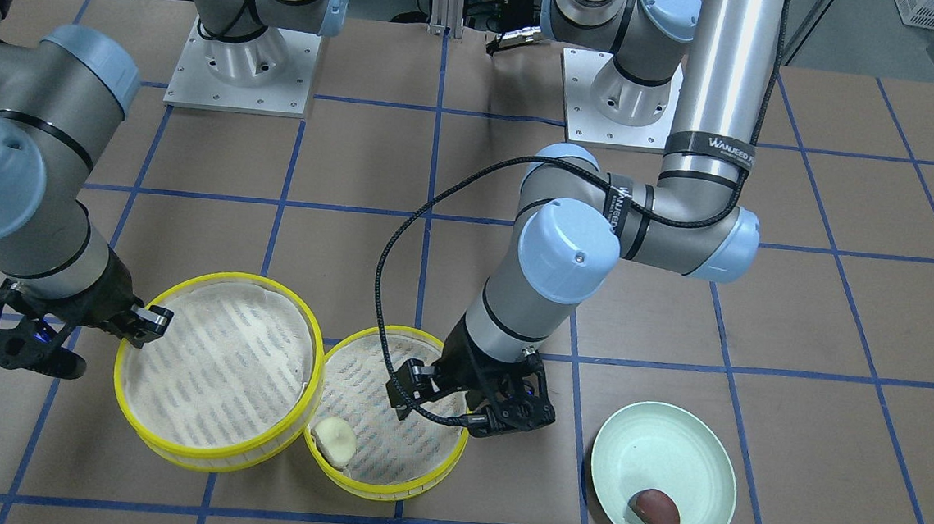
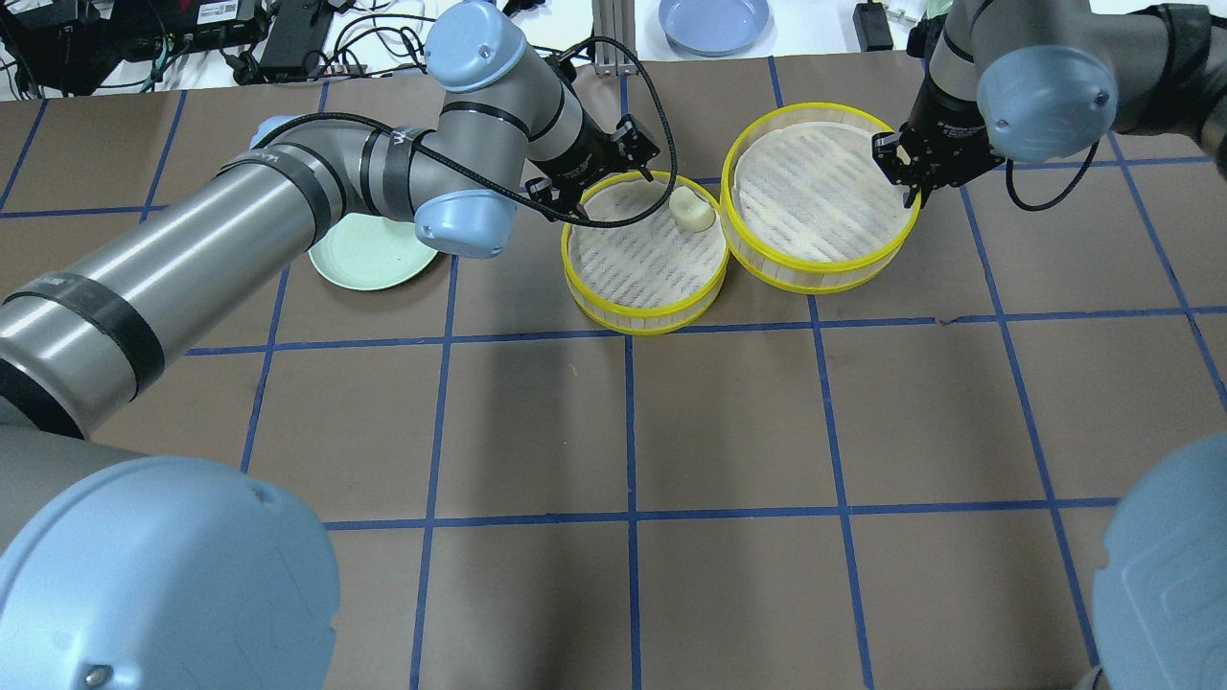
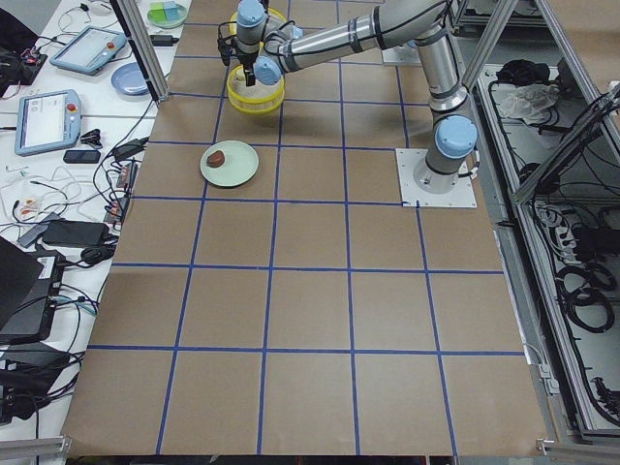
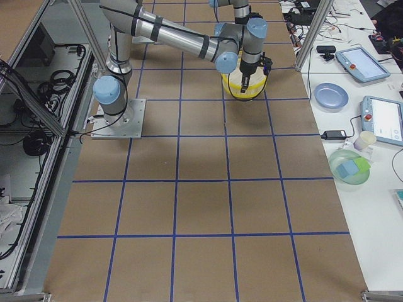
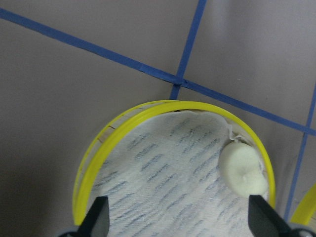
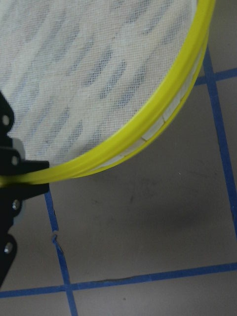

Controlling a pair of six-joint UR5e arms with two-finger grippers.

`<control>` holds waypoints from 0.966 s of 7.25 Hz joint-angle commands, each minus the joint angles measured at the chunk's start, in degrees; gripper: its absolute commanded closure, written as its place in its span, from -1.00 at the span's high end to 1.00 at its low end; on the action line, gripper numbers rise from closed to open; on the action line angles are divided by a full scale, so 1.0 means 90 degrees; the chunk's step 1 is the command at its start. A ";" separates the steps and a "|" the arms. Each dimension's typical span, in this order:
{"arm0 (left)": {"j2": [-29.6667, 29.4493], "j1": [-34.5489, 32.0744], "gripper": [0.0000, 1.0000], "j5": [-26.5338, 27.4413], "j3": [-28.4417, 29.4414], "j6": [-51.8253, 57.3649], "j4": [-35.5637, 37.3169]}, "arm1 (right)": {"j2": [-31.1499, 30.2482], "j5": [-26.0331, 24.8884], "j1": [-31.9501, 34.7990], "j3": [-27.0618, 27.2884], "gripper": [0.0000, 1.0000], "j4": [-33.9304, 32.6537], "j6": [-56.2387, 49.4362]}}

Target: Stack buns with steamer

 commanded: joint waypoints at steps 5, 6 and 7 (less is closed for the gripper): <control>-0.0001 0.1927 1.00 0.1450 -0.0068 0.4084 -0.0579 | 0.0662 0.0188 0.1591 -0.0469 -1.00 -0.0034 0.2936; -0.0166 0.2026 0.99 0.1440 -0.0078 0.4166 -0.0337 | 0.0799 0.0198 0.1776 -0.0595 -1.00 -0.0034 0.3153; -0.0352 0.2036 0.83 0.1411 -0.0078 0.4196 -0.0064 | 0.0888 0.0179 0.1797 -0.0703 -1.00 -0.0005 0.3146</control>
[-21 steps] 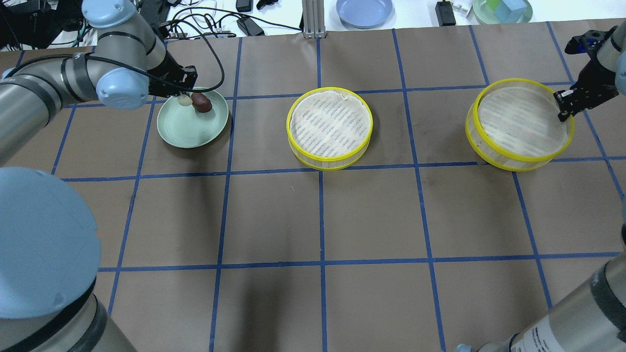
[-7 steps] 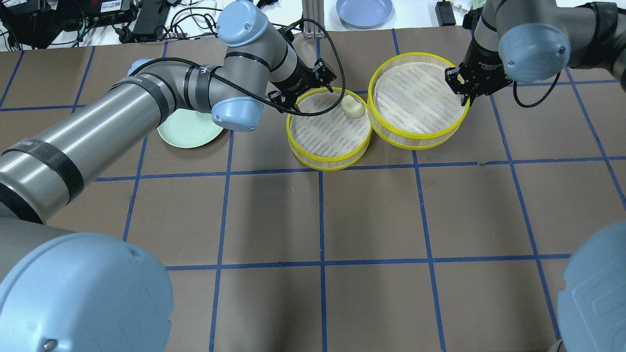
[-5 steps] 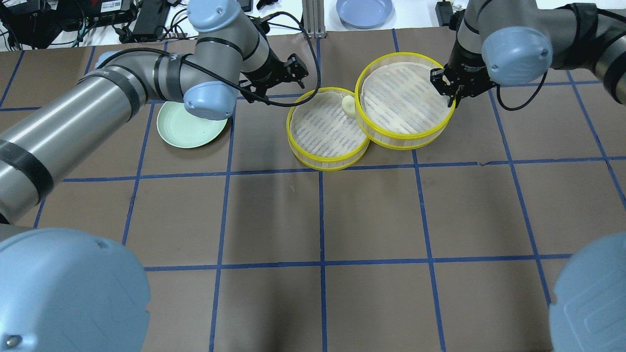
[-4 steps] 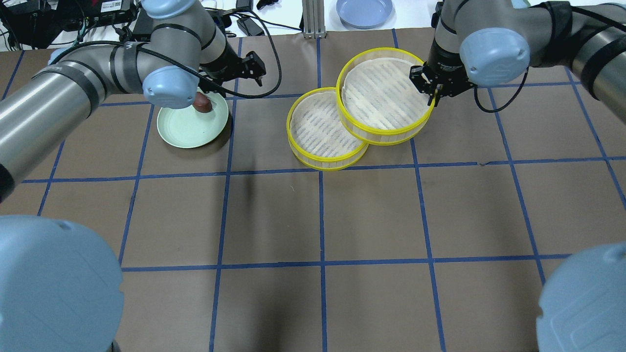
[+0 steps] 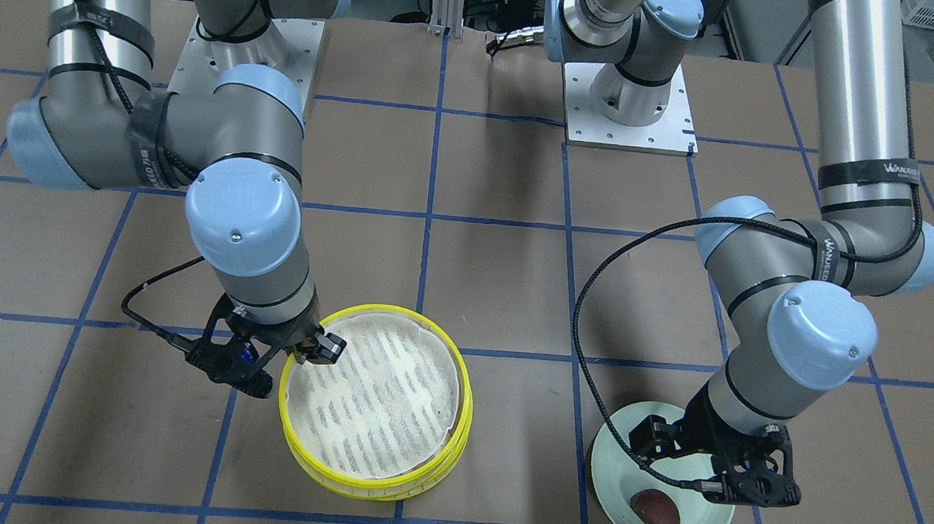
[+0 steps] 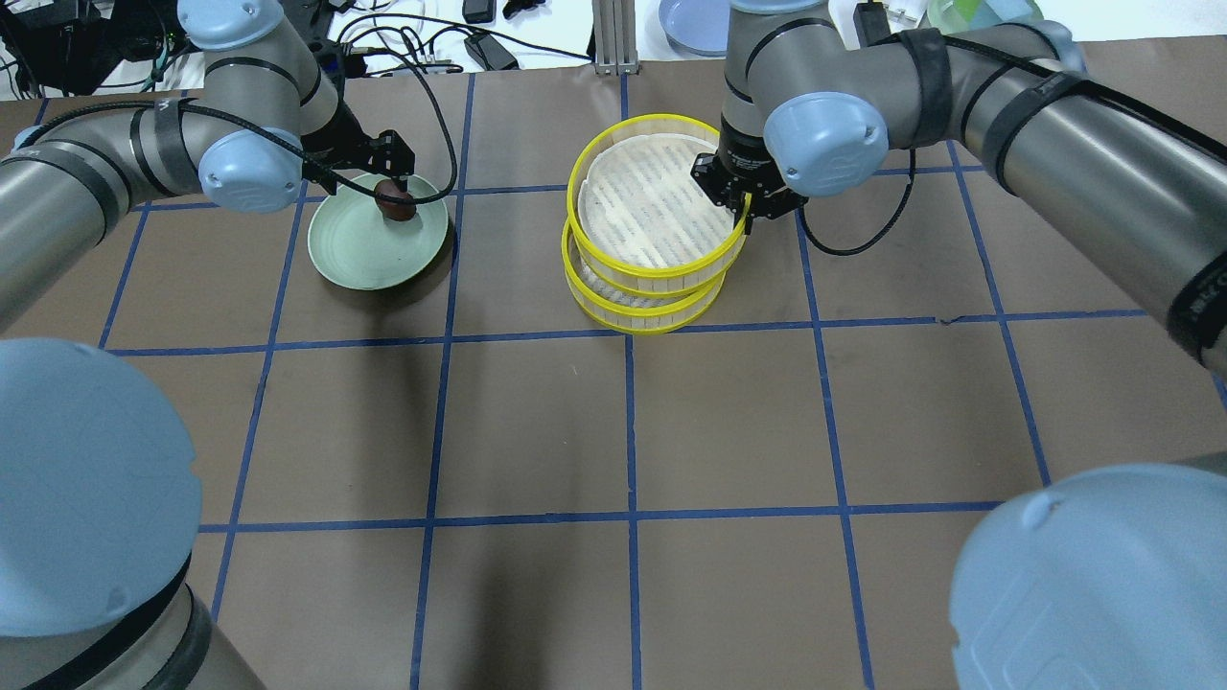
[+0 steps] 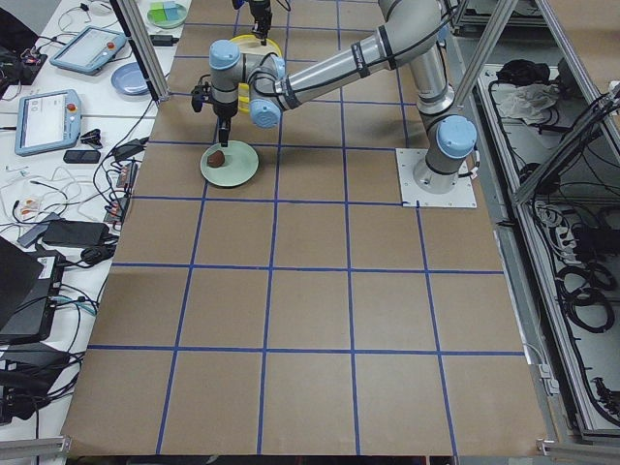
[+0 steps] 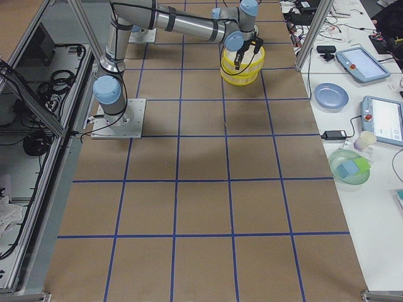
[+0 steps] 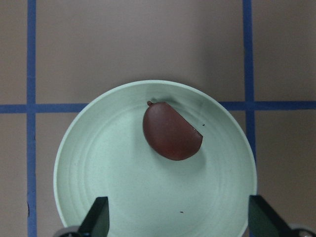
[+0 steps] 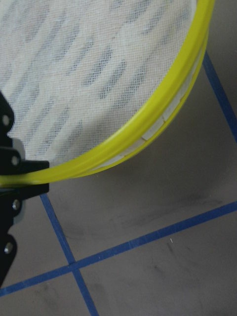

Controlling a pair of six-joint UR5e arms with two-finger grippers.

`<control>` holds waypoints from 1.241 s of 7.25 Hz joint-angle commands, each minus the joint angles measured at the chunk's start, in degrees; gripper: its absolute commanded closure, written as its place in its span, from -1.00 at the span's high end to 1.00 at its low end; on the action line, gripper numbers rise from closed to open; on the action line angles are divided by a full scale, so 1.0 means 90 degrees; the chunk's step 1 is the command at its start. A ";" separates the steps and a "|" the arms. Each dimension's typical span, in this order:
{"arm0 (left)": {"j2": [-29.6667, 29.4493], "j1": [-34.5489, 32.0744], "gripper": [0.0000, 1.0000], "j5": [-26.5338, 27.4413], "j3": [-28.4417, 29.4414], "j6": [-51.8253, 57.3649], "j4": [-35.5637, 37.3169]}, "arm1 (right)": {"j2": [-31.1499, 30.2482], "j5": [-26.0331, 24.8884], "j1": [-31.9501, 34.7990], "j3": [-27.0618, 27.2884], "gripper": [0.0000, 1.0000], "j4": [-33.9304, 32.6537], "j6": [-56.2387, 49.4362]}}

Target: Stack buns with steamer

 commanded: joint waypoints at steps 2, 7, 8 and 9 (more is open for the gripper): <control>-0.0555 0.0087 0.79 -0.0050 0.0027 0.0134 0.0840 | 0.0197 -0.0063 0.0100 -0.0145 -1.00 0.0090 0.0064; -0.0927 0.0087 0.17 -0.0372 0.0067 0.0046 0.1175 | 0.0265 -0.0073 0.0090 -0.0087 -1.00 0.0110 0.0054; -0.0927 0.0087 -0.60 -0.0372 0.0067 0.0056 0.1165 | 0.0265 -0.0073 0.0080 -0.0087 -0.95 0.0110 0.0053; -0.0927 0.0087 -1.00 -0.0353 0.0067 0.0085 0.1165 | 0.0256 -0.0073 0.0071 -0.0097 -0.90 0.0110 0.0053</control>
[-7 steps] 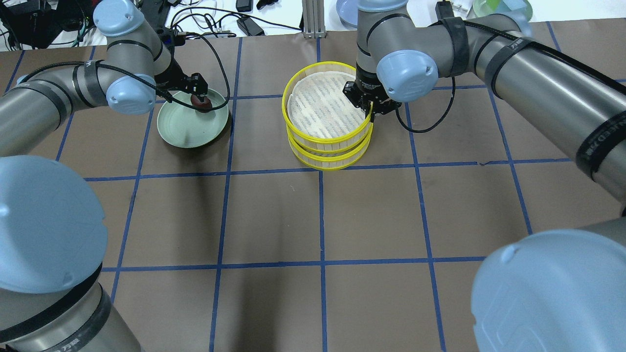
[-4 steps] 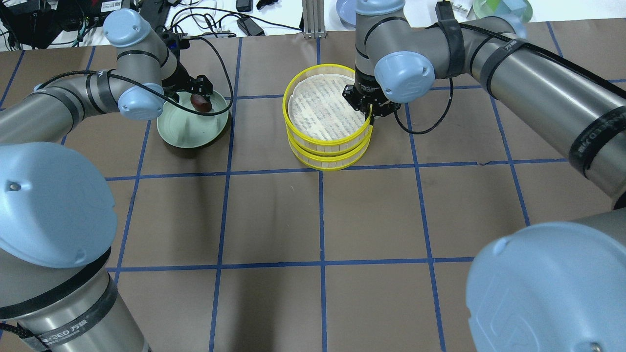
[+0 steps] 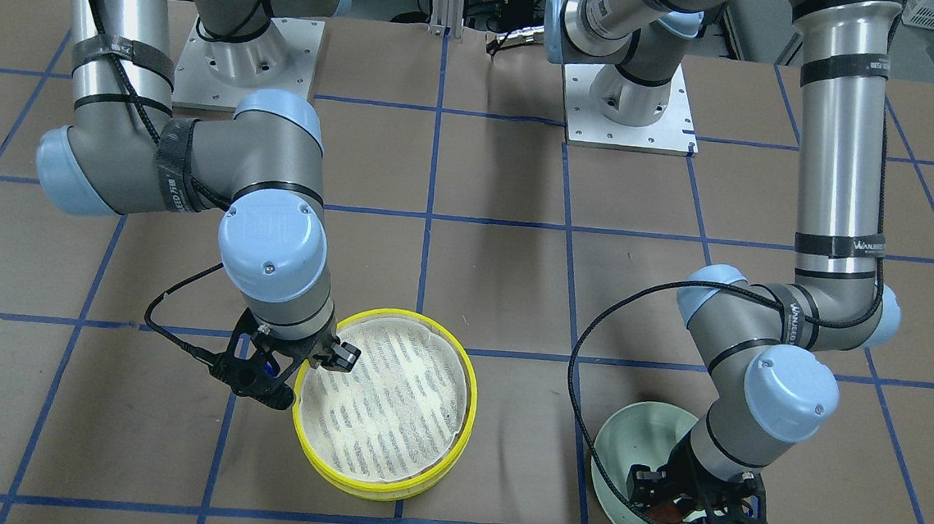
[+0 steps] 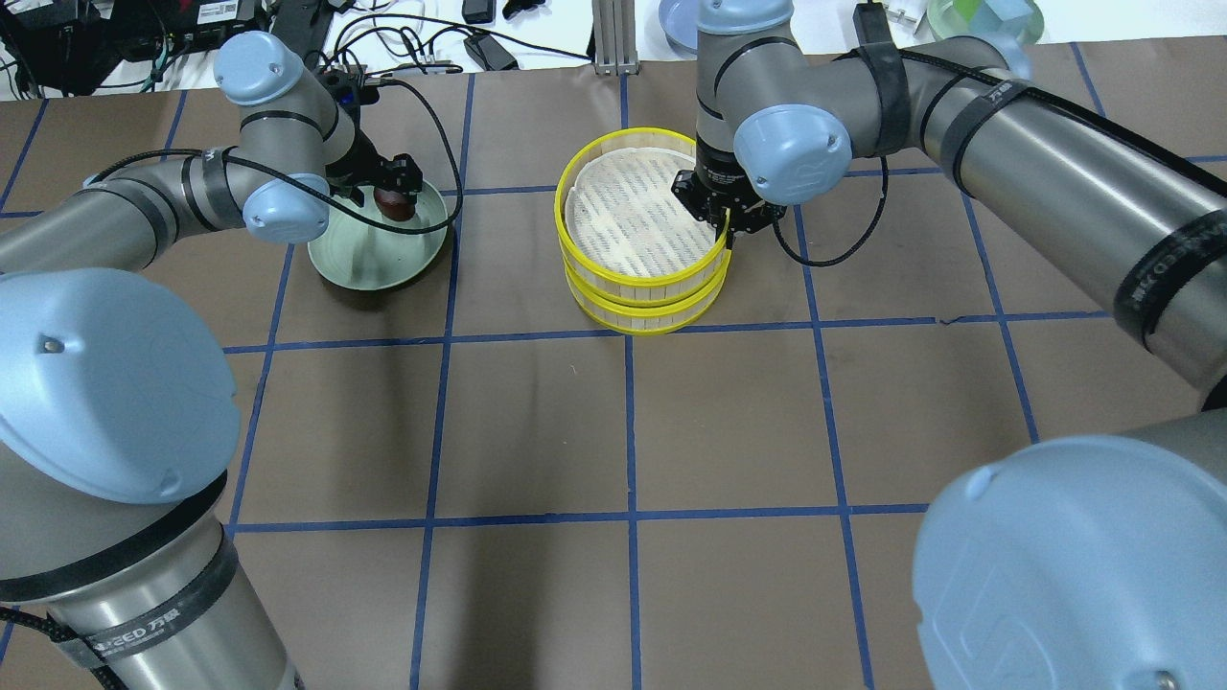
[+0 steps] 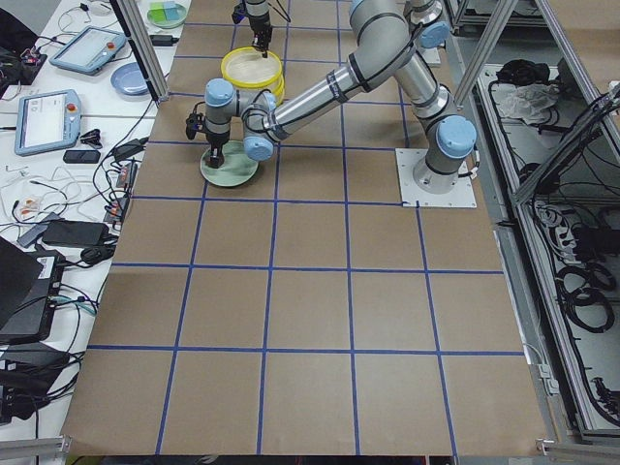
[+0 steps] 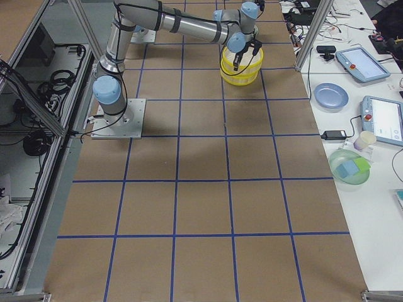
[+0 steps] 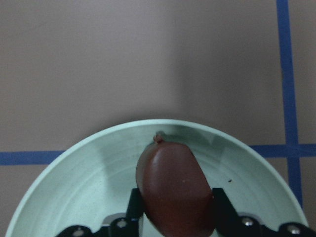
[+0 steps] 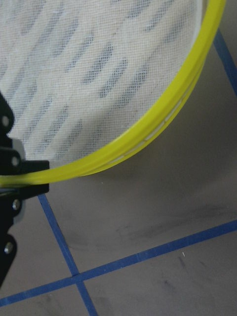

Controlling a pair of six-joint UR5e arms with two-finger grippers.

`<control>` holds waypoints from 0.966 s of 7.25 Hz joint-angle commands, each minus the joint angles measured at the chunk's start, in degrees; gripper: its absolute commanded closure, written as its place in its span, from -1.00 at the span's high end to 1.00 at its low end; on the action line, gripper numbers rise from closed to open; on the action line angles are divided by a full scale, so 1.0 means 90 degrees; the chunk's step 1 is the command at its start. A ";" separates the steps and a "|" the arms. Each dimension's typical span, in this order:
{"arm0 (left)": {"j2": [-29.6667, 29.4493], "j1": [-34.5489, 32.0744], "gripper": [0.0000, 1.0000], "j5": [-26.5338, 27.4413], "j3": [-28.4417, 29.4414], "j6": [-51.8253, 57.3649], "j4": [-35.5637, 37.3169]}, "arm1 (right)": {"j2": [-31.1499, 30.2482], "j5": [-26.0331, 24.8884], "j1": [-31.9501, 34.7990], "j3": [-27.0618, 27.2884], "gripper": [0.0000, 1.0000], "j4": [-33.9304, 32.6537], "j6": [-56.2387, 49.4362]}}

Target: Stack buns with steamer

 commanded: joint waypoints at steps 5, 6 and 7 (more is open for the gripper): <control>0.1022 -0.0106 -1.00 0.0072 0.0008 -0.0742 -0.0496 | -0.0026 0.0061 -0.0001 0.0072 0.44 0.0009 0.0116; 0.1316 -0.0233 -1.00 0.0053 0.0008 -0.0968 -0.0759 | -0.0084 0.0003 -0.0001 0.0178 0.64 0.0009 0.0116; 0.1541 -0.0408 -1.00 0.0043 0.0008 -0.1183 -0.0878 | -0.0162 -0.0008 -0.0011 0.0199 0.74 0.0009 0.0009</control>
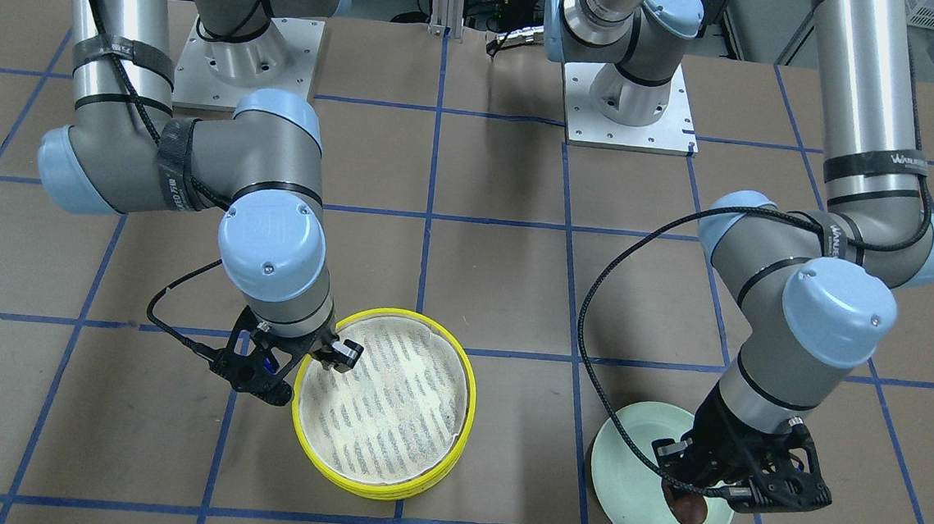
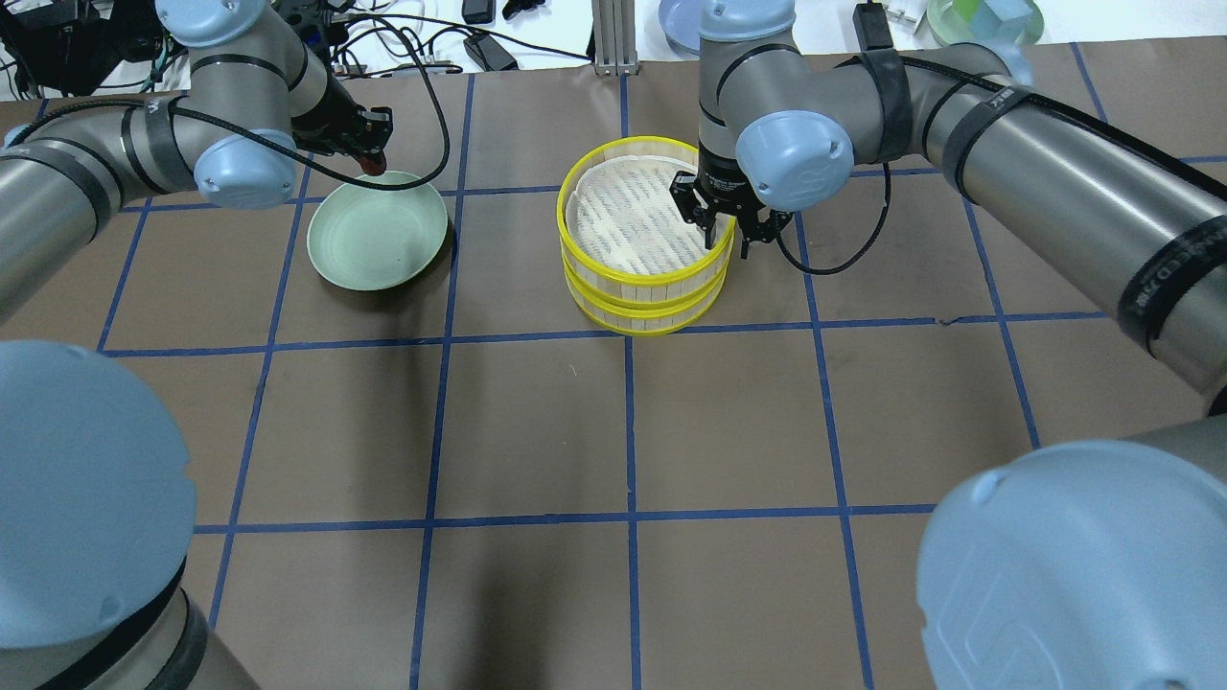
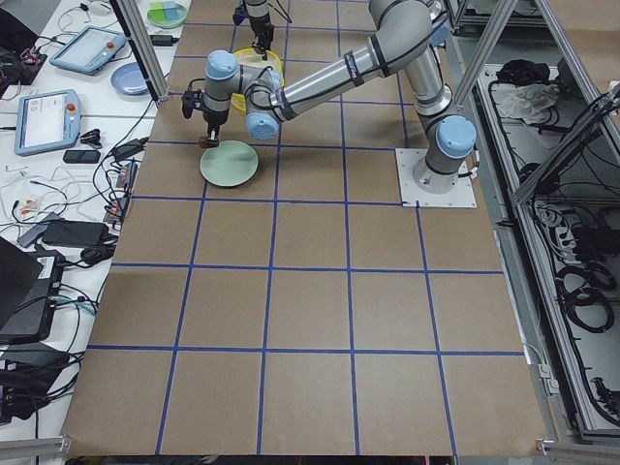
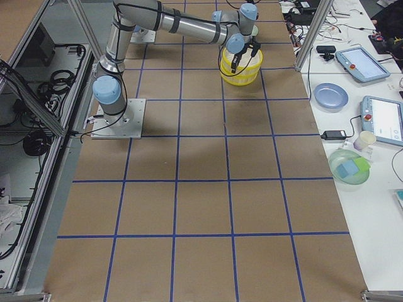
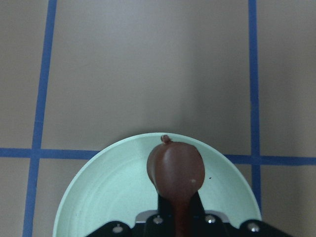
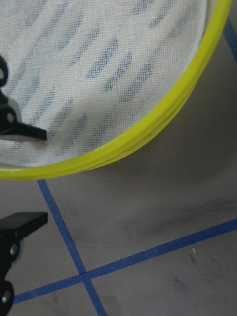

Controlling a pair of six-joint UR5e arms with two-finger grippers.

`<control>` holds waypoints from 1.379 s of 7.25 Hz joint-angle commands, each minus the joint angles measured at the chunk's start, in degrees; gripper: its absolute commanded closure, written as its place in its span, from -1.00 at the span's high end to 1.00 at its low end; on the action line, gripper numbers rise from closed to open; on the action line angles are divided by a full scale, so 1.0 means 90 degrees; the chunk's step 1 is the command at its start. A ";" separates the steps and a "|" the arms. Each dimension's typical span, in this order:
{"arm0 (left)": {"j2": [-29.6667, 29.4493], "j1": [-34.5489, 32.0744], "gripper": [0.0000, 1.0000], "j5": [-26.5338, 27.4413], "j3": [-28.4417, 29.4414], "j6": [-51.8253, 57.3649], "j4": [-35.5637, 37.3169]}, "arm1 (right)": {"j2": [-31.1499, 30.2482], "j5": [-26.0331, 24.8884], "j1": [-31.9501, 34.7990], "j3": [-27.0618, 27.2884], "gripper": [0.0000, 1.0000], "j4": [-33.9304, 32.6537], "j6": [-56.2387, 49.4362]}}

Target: Stack buns with steamer

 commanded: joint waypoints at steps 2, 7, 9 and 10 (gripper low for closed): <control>0.0656 -0.0705 -1.00 -0.0219 -0.0001 -0.1371 -0.0329 | -0.0624 0.0012 -0.0365 0.0023 0.89 0.0138 -0.1242; 0.0365 -0.2074 -0.57 -0.1369 -0.0088 -0.4405 -0.0153 | -0.2606 0.0061 -0.1266 0.0043 0.99 0.1524 -0.3895; 0.0257 -0.2114 0.98 -0.1539 -0.0089 -0.4600 -0.0134 | -0.2863 0.0042 -0.1256 0.0062 1.00 0.1778 -0.4190; 0.0266 -0.2134 1.00 -0.1529 -0.0089 -0.4534 -0.0134 | -0.2931 0.0061 -0.1256 0.0062 1.00 0.1799 -0.4200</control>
